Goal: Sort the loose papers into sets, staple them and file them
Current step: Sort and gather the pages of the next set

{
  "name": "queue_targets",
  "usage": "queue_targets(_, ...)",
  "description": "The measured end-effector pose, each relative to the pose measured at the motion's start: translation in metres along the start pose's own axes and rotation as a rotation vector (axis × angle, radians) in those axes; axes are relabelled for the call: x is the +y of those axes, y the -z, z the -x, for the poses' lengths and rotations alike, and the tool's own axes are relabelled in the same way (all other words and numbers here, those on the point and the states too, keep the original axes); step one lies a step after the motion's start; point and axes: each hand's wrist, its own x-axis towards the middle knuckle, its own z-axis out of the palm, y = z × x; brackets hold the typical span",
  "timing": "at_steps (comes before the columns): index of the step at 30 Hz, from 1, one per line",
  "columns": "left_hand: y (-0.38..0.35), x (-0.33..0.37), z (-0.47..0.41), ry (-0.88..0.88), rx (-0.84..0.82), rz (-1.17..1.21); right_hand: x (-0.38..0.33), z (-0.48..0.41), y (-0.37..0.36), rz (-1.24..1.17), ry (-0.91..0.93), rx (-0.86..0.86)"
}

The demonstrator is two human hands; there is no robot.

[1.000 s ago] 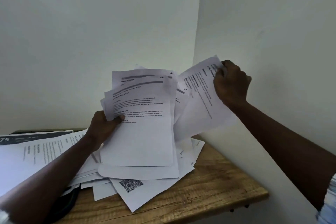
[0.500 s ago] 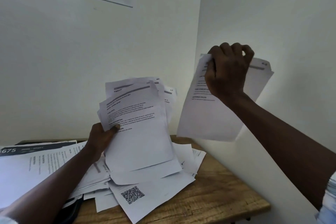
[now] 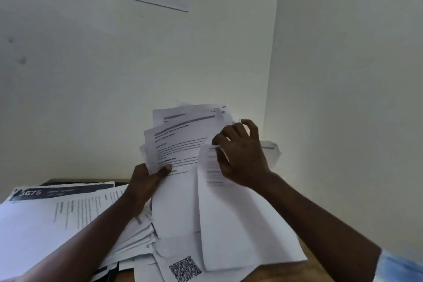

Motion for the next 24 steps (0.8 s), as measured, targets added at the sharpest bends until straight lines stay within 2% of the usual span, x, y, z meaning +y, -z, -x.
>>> queue_targets(3, 0.006, -0.01, -0.006, 0.005, -0.001, -0.024, -0.004, 0.006, -0.026, -0.034, -0.09, 0.029)
queue_targets(6, 0.012, -0.019, -0.012, 0.05, -0.01, -0.041, -0.005, 0.011, -0.043, -0.117, -0.307, 0.102)
queue_targets(10, 0.016, -0.029, -0.016, 0.116, -0.019, 0.01, -0.001, 0.009, -0.063, -0.348, -0.662, 0.159)
queue_targets(12, 0.018, -0.031, -0.016, 0.147, -0.036, 0.04, 0.002, 0.006, -0.072, -0.55, -0.756, 0.17)
queue_targets(14, 0.018, -0.031, -0.014, 0.155, -0.064, 0.036, 0.002, 0.005, -0.08, -0.67, -0.765, 0.184)
queue_targets(21, 0.013, -0.028, -0.007, 0.141, -0.077, 0.02, -0.007, 0.017, -0.091, -0.7, -0.611, 0.218)
queue_targets(24, 0.012, -0.027, -0.006, 0.153, -0.073, 0.022, -0.008, 0.013, -0.084, -0.712, -0.703, 0.233)
